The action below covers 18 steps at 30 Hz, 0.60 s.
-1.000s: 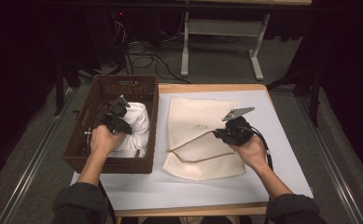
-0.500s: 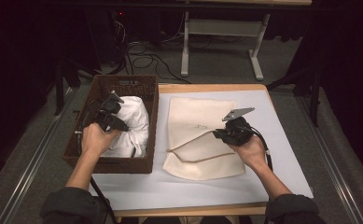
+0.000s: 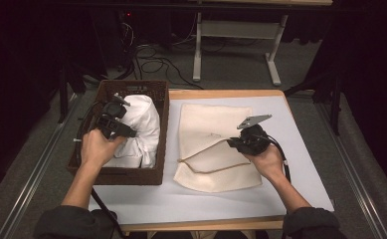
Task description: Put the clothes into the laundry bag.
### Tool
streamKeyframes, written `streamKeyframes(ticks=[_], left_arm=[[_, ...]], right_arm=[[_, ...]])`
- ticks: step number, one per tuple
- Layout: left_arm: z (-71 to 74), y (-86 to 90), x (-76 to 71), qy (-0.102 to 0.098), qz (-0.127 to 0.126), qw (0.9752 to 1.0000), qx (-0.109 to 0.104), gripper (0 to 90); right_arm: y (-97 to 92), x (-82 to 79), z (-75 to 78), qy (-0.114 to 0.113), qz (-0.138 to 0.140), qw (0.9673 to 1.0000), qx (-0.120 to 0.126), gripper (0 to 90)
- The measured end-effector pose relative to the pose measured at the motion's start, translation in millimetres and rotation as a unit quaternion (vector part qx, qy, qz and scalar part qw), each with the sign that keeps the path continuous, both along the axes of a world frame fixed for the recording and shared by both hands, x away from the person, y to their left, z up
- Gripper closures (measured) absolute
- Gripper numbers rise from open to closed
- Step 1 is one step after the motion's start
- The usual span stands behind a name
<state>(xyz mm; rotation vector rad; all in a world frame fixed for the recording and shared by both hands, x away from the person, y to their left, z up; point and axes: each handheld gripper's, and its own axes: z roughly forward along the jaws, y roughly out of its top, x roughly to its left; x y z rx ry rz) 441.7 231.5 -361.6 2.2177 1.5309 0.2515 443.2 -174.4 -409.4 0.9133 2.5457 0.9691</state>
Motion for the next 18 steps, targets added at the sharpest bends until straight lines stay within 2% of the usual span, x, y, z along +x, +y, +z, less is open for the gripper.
streamKeyframes(ticks=[3, 7, 9, 18], left_arm=[[6.1, -1.4, -3.6, -0.004, -0.008, 0.9999, -0.007, 63.5], [15.0, -4.5, -7.9, -0.016, -0.014, 0.9998, -0.005, 63.4], [18.1, -3.9, -8.7, -0.015, -0.016, 0.9997, -0.011, 63.3], [25.4, -4.7, -13.6, -0.018, -0.025, 0.9994, -0.014, 63.2]], right_arm=[[0.5, 0.3, -0.4, 0.001, 0.0, 1.0, -0.001, 84.9], [0.0, 1.5, -1.0, 0.004, -0.003, 1.0, 0.0, 84.9], [-0.3, 1.2, -1.1, 0.002, -0.001, 1.0, -0.002, 84.9], [-0.1, 1.4, -1.3, 0.004, -0.003, 1.0, -0.001, 84.9]])
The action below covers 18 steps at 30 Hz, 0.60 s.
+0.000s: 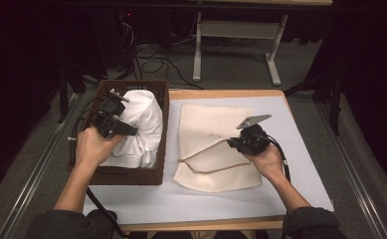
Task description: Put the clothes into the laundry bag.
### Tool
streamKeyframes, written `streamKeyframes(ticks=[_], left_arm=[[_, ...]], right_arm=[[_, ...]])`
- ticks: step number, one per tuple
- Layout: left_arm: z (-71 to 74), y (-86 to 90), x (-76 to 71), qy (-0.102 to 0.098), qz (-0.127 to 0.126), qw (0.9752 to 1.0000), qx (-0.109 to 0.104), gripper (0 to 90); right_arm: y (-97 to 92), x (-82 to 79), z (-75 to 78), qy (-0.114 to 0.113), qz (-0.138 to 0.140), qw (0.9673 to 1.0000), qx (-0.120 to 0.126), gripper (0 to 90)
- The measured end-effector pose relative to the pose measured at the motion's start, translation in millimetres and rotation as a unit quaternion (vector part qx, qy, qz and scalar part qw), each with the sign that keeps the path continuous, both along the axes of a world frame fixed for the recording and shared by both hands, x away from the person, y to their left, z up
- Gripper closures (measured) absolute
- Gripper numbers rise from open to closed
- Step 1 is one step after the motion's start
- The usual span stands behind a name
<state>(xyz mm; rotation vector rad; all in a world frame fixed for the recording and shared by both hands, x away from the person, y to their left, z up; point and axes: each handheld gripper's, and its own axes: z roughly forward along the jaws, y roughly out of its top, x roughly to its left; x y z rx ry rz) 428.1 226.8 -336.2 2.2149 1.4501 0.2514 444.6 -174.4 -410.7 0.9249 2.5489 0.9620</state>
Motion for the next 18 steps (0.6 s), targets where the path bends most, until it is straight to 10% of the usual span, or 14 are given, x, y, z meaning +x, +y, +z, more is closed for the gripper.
streamKeyframes(ticks=[18], left_arm=[[16.9, -8.2, -10.2, -0.011, -0.027, 0.9995, -0.016, 63.2]], right_arm=[[0.4, 0.2, 0.1, 0.0, 0.0, 1.0, -0.002, 84.9]])
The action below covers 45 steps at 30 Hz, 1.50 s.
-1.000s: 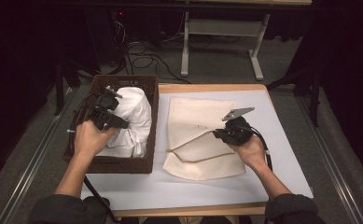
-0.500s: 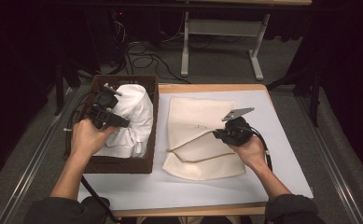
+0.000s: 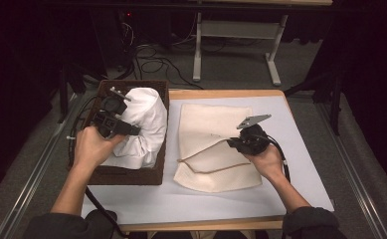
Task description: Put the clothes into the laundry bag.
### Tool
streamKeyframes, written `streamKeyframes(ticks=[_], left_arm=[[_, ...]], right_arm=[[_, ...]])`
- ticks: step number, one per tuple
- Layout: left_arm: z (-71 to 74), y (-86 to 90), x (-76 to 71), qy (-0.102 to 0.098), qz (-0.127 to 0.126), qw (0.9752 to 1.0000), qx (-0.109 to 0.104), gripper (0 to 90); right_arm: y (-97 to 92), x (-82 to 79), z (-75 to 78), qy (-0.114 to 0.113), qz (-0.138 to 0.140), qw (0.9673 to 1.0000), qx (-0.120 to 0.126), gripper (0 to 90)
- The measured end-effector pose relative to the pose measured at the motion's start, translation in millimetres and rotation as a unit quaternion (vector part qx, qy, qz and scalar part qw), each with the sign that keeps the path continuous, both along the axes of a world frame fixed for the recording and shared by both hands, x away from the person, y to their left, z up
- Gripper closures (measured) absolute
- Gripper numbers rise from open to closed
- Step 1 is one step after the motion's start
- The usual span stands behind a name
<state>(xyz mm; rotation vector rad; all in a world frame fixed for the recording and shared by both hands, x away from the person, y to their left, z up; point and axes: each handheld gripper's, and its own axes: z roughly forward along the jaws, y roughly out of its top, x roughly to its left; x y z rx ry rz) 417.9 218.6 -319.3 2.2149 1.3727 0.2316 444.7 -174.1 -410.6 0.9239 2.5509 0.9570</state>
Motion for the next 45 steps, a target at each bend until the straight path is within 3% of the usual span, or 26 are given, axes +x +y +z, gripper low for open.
streamKeyframes(ticks=[10, 13, 16, 25, 33, 38, 45], left_arm=[[8.0, -19.0, -9.7, -0.005, -0.04, 0.9992, -0.004, 63.2], [12.4, -33.9, -16.0, -0.005, -0.068, 0.9976, -0.007, 63.2], [13.7, -40.7, -18.2, -0.006, -0.078, 0.9969, -0.009, 63.2], [9.8, -71.8, -19.5, 0.006, -0.128, 0.9917, -0.013, 63.2], [1.6, -90.3, -20.4, 0.021, -0.153, 0.9876, -0.027, 63.1], [-2.0, -100.3, -22.2, 0.024, -0.166, 0.9857, -0.022, 62.9], [-9.1, -121.5, -28.8, 0.028, -0.194, 0.9806, -0.014, 62.7]], right_arm=[[-0.4, 0.3, 0.6, -0.002, -0.002, 1.0, 0.002, 85.0], [-0.4, 0.3, 1.0, -0.005, -0.002, 1.0, 0.002, 85.1], [-0.6, 1.1, 1.6, -0.004, -0.004, 1.0, 0.002, 85.1], [-1.5, 4.9, 2.4, -0.005, -0.011, 0.9999, 0.003, 85.2], [-3.4, 10.1, 1.8, -0.001, -0.021, 0.9997, 0.007, 85.2], [-5.2, 12.9, 1.8, 0.0, -0.029, 0.9995, 0.009, 85.2], [-8.4, 19.4, 0.0, -0.001, -0.037, 0.9992, 0.013, 85.2]])
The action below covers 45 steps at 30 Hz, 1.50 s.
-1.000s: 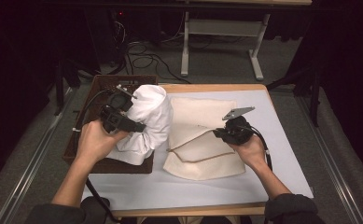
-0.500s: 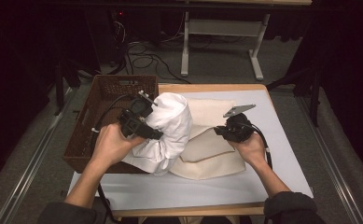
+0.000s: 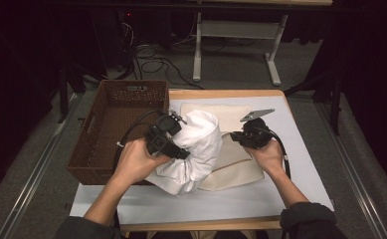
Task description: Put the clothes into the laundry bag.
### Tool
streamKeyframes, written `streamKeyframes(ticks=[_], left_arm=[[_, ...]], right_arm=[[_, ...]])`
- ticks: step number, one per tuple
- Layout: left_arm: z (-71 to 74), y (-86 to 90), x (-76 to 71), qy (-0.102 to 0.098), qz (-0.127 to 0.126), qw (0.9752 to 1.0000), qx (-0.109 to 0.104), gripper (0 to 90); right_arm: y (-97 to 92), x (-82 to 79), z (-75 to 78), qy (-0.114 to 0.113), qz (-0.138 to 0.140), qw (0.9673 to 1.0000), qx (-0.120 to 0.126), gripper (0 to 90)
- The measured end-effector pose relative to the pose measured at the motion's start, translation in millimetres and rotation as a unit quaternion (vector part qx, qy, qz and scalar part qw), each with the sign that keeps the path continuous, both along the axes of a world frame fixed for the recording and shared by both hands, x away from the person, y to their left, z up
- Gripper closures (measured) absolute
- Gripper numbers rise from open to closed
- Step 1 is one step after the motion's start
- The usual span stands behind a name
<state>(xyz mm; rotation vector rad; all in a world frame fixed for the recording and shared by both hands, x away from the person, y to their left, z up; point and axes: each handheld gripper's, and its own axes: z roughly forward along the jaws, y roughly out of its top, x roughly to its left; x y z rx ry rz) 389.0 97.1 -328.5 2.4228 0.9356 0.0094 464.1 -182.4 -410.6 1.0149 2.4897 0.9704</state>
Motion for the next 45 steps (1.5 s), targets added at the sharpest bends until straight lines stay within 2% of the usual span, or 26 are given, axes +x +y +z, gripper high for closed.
streamKeyframes(ticks=[13, 16, 20, 29, 33, 39, 45], left_arm=[[-12.8, -33.0, -5.7, 0.002, -0.033, 0.9994, -0.009, 62.6], [-15.3, -42.3, -6.4, -0.003, -0.038, 0.9993, 0.001, 62.5], [-22.3, -53.5, -4.9, 0.008, -0.05, 0.9987, -0.009, 62.3], [-41.5, -66.5, -1.7, 0.021, -0.051, 0.9984, -0.007, 61.7], [-48.7, -71.8, -1.1, 0.018, -0.047, 0.9987, -0.006, 60.4], [-60.5, -80.5, 1.9, 0.011, -0.044, 0.9989, 0.008, 60.0], [-76.8, -84.5, 7.9, 0.019, -0.037, 0.9991, 0.003, 59.3]], right_arm=[[-0.8, 1.9, 0.6, -0.001, -0.005, 1.0, 0.005, 85.2], [-2.5, 2.7, 1.2, -0.002, -0.005, 1.0, 0.004, 85.2], [-3.9, 3.4, 2.9, -0.005, -0.004, 1.0, 0.005, 85.2], [-6.7, 3.8, 3.6, -0.005, -0.007, 0.9999, 0.01, 85.2], [-6.8, 4.5, 3.1, -0.005, -0.006, 0.9999, 0.009, 85.2], [-6.5, 5.6, 2.9, -0.006, -0.007, 0.9999, 0.01, 85.3], [-7.2, 6.4, 2.6, -0.008, -0.006, 0.9999, 0.01, 85.4]])
